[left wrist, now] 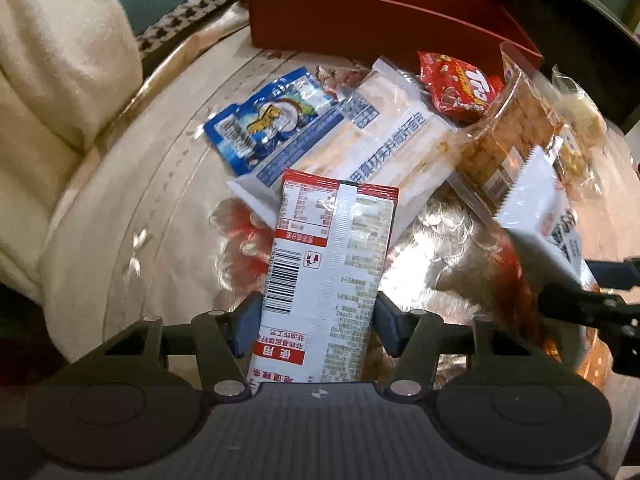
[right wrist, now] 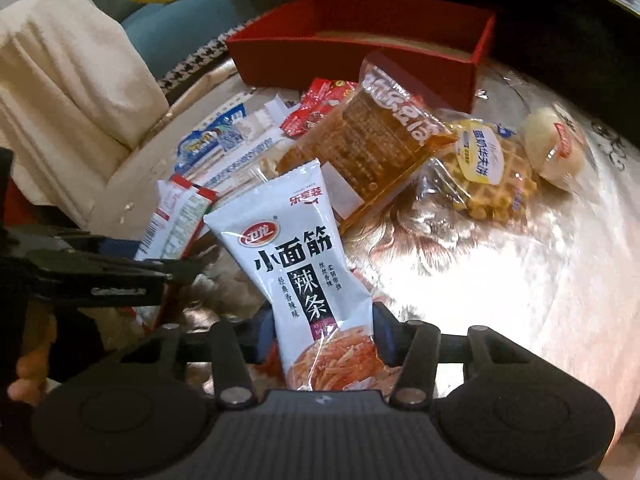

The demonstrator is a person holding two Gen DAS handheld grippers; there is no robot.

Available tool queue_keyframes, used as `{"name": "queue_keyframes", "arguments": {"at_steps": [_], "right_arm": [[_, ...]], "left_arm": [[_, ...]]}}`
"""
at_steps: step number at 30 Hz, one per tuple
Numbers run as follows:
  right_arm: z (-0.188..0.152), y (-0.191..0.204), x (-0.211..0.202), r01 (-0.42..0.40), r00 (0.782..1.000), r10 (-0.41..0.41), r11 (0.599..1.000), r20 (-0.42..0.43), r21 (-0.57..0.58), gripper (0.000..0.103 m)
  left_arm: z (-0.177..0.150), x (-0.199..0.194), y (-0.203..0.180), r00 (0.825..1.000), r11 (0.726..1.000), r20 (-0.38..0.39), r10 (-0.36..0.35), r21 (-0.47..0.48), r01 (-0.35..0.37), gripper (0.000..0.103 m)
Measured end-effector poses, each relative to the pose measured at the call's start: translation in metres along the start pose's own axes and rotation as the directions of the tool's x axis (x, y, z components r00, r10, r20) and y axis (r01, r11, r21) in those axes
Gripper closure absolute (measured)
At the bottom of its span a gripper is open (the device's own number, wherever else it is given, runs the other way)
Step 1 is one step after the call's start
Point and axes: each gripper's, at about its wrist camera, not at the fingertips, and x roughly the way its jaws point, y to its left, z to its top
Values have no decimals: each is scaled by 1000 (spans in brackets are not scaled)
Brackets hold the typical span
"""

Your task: Organize snacks

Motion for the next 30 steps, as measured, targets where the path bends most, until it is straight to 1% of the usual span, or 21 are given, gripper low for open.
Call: {"name": "queue_keyframes", "arguments": {"at_steps": [1, 3, 6, 10, 16, 19, 23, 26, 30], "right_arm": [[-2, 0, -2, -1, 1000, 1, 1000, 3, 11, 59], [-7, -1, -8, -1, 1000, 1, 999, 7, 34, 59], [-9, 0, -12, -11, 1000, 10, 998, 23, 56, 59], [-9, 1, -19, -19, 998, 15, 997, 53, 75, 59], [-5, 8, -33, -50, 993, 42, 996, 107, 76, 59], [7, 6, -38, -54, 988, 39, 994, 146, 98, 59], [36, 3, -46, -65, 975, 38, 990, 217, 122, 59], [60, 0, -41, -45, 972, 15, 992, 234, 121, 59], [94, -15, -31, -36, 967, -5, 987, 253, 158, 59]], "left_arm": [[0, -1, 0, 1000, 1000, -4, 0, -3, 0, 41], [0, -6, 1, 1000, 1000, 6, -13, -6, 13, 42], [-1, -18, 3, 998, 999, 41, -48, -16, 49, 43], [2, -33, 7, 994, 996, 82, -74, -41, 78, 44], [17, -51, -3, 987, 996, 137, -86, -28, 90, 44], [34, -57, -10, 981, 993, 162, -108, -23, 113, 43], [63, -57, -18, 971, 991, 202, -124, -16, 130, 43], [91, -52, -22, 965, 989, 222, -136, -25, 145, 43], [127, -38, -28, 963, 991, 242, -119, -25, 128, 43]]}}
